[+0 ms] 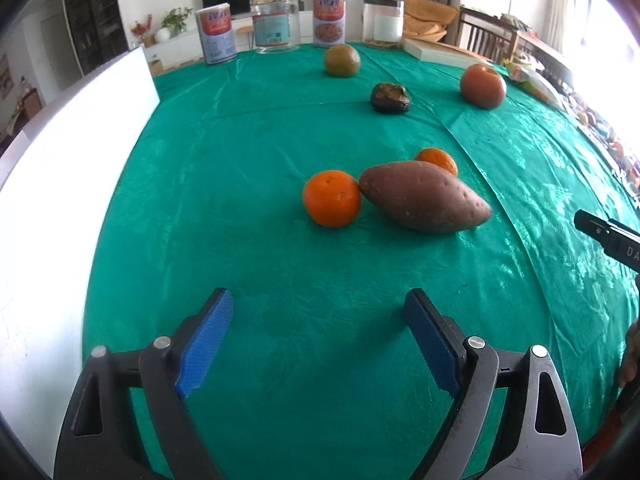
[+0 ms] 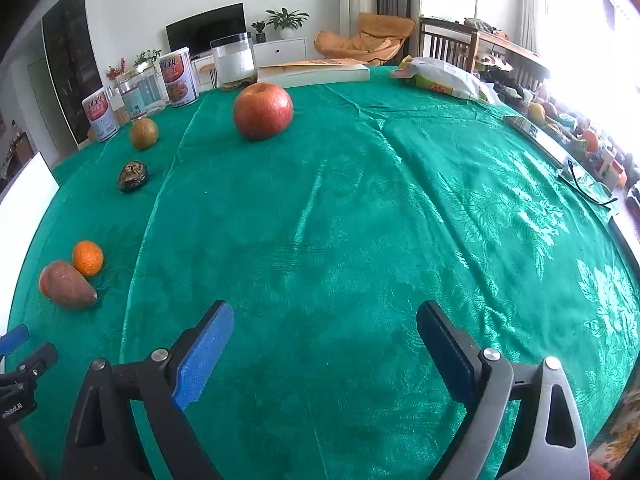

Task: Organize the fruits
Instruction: 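Move both open tools back over the table and pause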

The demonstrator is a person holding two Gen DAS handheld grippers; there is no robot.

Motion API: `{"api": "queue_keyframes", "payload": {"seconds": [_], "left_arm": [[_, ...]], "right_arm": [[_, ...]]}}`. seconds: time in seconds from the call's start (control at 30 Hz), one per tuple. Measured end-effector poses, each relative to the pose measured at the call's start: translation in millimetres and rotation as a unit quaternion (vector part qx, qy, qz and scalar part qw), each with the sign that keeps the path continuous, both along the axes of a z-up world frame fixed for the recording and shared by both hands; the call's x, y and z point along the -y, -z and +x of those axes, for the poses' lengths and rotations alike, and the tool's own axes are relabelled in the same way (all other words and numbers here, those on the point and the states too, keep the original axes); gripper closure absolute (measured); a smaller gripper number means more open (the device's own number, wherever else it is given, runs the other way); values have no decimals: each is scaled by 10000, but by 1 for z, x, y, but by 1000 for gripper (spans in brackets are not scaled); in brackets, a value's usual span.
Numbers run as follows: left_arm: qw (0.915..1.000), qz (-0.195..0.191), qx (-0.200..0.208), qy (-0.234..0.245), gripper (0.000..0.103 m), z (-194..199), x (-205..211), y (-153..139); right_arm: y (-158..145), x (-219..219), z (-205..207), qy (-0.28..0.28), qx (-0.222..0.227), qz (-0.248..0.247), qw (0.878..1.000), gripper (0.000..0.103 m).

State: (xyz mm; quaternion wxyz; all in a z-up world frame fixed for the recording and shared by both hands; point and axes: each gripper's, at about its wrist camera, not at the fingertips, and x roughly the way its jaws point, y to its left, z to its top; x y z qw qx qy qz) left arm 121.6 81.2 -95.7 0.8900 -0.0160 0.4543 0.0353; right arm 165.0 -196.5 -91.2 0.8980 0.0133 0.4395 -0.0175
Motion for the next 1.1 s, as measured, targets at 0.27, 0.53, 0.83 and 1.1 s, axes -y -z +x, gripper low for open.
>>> {"api": "queue_keyframes", "payload": {"seconds": [0.27,0.53,0.83,1.1], "left_arm": [[9998,26,61,-173,7,3,-4,3],[9998,32,46,-182,5,4,-4,3],[9998,32,44,-183,5,4,-4,3],[9998,29,44,-183,5,4,-4,3]], "right_arm": [[6,4,3,121,-93,75,9999,10],[10,-4,6,-18,-223,-86,9997,3],[11,-5,6,-37,-249,-93,9996,0],[11,-5,6,-34,-248,-94,9996,0]]}}
